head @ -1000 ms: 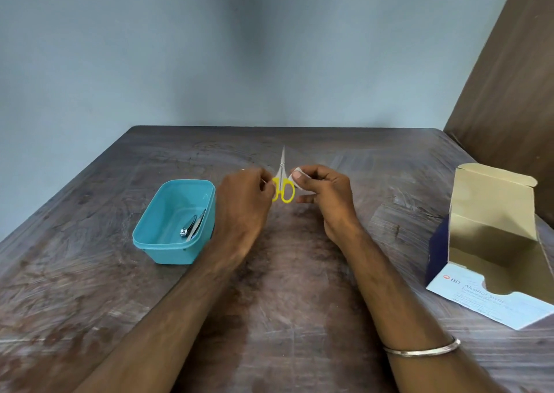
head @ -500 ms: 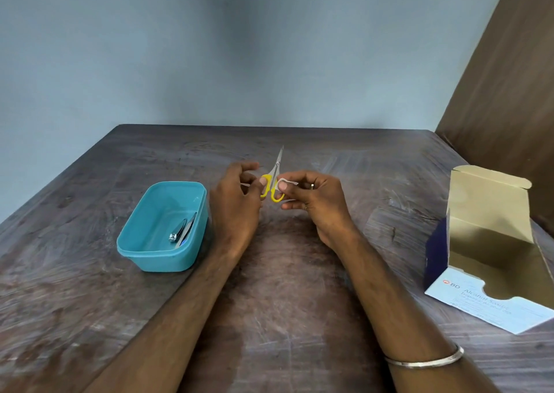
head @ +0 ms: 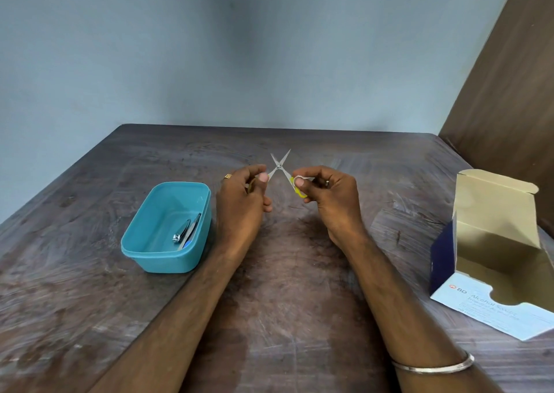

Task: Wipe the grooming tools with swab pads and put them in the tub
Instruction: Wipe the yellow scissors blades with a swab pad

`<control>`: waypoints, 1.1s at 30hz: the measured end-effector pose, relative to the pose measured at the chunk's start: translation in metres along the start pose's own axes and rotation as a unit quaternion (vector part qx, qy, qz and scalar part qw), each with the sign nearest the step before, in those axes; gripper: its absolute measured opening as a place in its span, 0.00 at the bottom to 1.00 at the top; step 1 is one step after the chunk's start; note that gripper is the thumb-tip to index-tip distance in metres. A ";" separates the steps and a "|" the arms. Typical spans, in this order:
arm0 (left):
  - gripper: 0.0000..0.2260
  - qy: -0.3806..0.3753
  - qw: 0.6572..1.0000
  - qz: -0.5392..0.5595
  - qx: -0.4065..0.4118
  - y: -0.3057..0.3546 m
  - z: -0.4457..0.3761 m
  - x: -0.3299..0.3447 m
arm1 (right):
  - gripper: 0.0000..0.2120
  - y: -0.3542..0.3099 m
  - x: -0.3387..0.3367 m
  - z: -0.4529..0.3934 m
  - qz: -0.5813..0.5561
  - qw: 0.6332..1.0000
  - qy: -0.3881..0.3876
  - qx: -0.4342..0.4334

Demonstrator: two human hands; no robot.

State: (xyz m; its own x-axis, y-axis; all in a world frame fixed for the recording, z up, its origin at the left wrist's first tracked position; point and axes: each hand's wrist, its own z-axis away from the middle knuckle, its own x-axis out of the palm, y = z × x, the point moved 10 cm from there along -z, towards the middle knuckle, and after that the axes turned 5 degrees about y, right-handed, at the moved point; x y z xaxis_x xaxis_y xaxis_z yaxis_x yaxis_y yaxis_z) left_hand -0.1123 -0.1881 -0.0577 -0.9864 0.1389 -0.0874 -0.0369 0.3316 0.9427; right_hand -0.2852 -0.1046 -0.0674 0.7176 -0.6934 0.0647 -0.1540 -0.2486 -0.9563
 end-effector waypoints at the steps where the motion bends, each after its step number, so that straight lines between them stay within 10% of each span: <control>1: 0.04 -0.009 1.000 0.008 -0.009 0.000 0.002 0.002 | 0.07 -0.001 0.001 0.000 0.008 1.000 -0.007 -0.004; 33: 0.10 -0.093 0.986 -0.136 0.032 -0.005 0.013 0.023 | 0.10 0.021 0.012 0.003 0.007 0.996 -0.036 0.077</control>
State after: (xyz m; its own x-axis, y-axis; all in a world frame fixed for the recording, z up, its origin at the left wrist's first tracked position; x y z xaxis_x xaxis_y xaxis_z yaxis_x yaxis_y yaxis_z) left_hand -0.1323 -0.1745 -0.0686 -0.8951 0.2031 -0.3969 -0.2800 0.4366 0.8550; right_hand -0.2776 -0.1163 -0.0875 0.7640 -0.6441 0.0364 -0.0614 -0.1287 -0.9898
